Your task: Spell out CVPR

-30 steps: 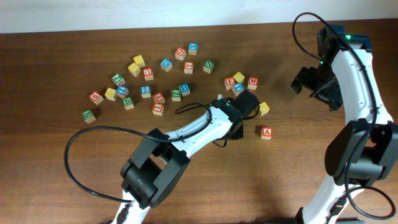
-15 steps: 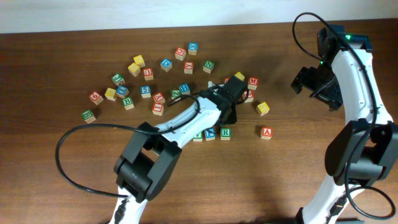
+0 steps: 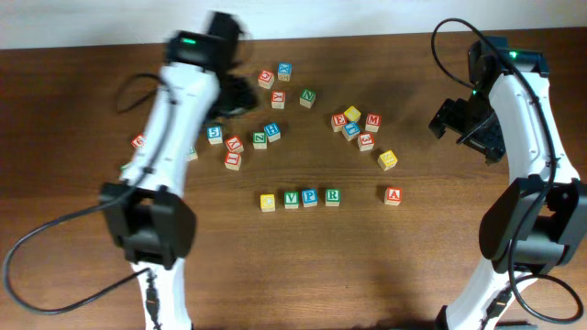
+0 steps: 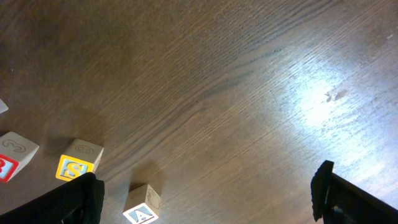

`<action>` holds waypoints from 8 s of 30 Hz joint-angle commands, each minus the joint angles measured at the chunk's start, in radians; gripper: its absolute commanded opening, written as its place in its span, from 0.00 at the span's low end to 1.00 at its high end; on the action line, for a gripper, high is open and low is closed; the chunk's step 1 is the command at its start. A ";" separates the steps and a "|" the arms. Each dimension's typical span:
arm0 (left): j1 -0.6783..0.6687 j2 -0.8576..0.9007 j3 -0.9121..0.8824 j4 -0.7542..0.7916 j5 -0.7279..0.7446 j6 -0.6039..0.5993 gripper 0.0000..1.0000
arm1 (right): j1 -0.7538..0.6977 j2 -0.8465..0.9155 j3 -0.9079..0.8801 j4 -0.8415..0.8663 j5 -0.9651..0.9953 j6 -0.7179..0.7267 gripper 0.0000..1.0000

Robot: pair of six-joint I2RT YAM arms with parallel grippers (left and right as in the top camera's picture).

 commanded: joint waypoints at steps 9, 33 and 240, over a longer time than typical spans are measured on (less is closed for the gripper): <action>0.256 -0.048 0.011 -0.217 0.076 0.205 0.99 | 0.000 -0.015 0.013 -0.002 0.009 0.004 0.98; 0.243 -0.558 -0.891 0.167 0.240 0.352 0.99 | 0.002 -0.015 0.013 -0.056 -0.253 -0.082 0.95; -0.050 -0.364 -0.898 0.379 0.301 0.399 0.00 | 0.419 0.080 -0.075 -0.010 -0.178 -0.206 0.04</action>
